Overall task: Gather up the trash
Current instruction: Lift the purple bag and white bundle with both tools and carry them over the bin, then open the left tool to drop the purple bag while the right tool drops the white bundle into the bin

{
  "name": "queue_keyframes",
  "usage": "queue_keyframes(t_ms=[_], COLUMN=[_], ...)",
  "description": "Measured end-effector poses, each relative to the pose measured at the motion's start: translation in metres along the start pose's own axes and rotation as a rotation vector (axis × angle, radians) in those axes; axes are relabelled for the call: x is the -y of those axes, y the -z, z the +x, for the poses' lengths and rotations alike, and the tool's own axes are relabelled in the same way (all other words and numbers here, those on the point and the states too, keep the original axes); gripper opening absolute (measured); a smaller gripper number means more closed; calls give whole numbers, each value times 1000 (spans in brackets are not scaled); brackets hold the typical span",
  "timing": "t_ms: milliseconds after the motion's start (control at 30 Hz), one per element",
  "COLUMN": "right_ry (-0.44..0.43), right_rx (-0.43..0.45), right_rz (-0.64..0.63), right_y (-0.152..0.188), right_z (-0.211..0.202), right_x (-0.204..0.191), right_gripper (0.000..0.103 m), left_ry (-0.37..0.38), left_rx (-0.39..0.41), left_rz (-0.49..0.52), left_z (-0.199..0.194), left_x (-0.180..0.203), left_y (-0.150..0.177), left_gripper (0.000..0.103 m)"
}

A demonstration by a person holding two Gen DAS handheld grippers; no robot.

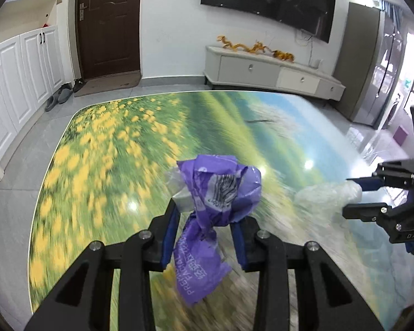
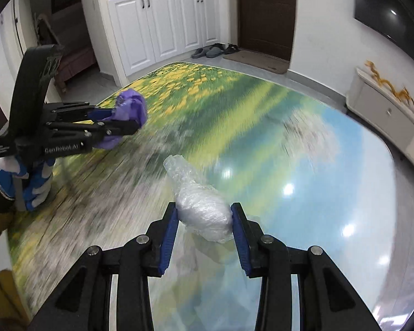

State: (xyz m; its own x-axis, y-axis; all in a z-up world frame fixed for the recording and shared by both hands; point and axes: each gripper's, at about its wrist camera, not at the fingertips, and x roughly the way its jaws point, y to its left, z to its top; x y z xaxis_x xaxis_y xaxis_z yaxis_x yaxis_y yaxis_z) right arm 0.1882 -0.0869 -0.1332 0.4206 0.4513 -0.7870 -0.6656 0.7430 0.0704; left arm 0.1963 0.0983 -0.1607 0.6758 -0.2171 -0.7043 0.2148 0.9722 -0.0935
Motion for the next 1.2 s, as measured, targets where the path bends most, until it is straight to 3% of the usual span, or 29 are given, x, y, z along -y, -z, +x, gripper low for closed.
queue_keyframes(t_ms=[167, 300, 533, 667, 900, 1100, 1200], right_ry=[23, 65, 196, 303, 434, 444, 443], right_rx=[60, 130, 234, 271, 260, 252, 244], right_rz=[77, 171, 347, 463, 681, 820, 859], right_y=[52, 92, 157, 201, 278, 320, 333], right_z=[-62, -114, -190, -220, -229, -218, -210], right_x=[-8, 0, 50, 83, 148, 192, 215], right_gripper=[36, 36, 36, 36, 37, 38, 39], left_ry=[23, 65, 225, 275, 350, 382, 394], left_rx=[5, 1, 4, -14, -104, -159, -176], left_rz=[57, 168, 308, 401, 504, 569, 558], left_z=[-42, -57, -59, -44, 3, 49, 69], left_x=[47, 103, 216, 288, 403, 479, 495], left_y=[25, 30, 9, -3, -10, -8, -11], left_gripper=[34, 34, 34, 34, 36, 37, 42])
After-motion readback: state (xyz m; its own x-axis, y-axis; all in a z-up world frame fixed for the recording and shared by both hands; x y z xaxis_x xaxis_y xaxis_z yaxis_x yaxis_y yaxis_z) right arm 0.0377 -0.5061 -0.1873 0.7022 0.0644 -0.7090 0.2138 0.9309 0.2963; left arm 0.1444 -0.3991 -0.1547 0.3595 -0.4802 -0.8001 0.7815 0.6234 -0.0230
